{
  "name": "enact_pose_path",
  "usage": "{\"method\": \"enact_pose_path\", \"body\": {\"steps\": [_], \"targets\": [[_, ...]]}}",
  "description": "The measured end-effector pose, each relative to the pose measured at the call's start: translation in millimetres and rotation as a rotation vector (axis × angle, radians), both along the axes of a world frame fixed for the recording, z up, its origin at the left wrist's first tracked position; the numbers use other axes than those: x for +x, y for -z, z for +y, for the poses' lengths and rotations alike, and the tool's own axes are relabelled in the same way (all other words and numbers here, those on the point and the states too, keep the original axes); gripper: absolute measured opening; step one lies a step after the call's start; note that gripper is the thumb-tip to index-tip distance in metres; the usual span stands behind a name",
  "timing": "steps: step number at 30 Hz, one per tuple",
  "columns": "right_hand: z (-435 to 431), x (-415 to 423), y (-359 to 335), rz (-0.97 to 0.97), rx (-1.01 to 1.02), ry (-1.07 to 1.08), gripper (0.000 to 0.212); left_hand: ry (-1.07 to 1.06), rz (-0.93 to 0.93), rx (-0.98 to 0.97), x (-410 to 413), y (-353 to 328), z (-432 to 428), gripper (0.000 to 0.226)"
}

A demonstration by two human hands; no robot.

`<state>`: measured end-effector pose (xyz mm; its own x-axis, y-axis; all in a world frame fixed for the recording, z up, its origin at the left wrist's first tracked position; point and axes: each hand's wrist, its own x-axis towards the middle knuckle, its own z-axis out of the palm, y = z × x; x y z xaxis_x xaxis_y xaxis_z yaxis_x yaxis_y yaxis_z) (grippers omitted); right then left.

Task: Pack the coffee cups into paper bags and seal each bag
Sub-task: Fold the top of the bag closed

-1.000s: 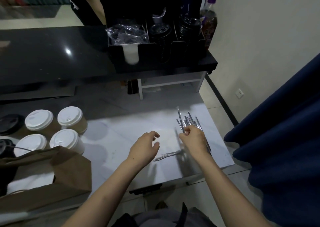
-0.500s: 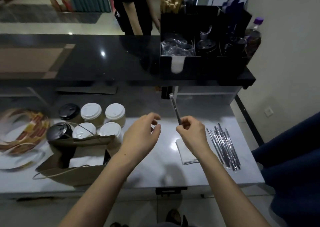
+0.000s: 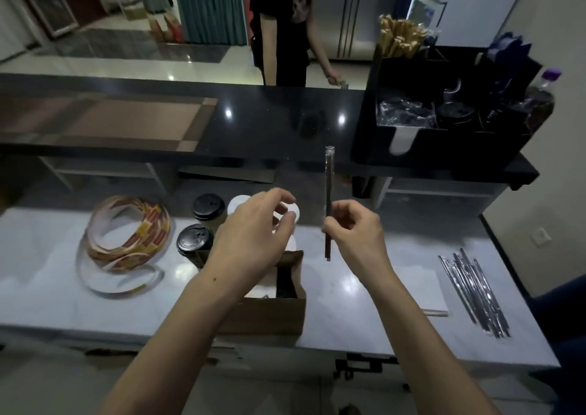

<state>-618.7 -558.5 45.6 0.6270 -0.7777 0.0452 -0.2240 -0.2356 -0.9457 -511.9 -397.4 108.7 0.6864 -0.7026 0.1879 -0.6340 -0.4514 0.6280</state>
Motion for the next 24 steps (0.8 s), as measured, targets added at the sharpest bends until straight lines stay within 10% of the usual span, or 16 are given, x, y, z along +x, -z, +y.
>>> {"method": "enact_pose_path", "body": {"steps": [24], "targets": [[106,51,27,0.189,-0.078,-0.297,0.018,-0.001,0.036,0.275,89,104,124,0.039]]}}
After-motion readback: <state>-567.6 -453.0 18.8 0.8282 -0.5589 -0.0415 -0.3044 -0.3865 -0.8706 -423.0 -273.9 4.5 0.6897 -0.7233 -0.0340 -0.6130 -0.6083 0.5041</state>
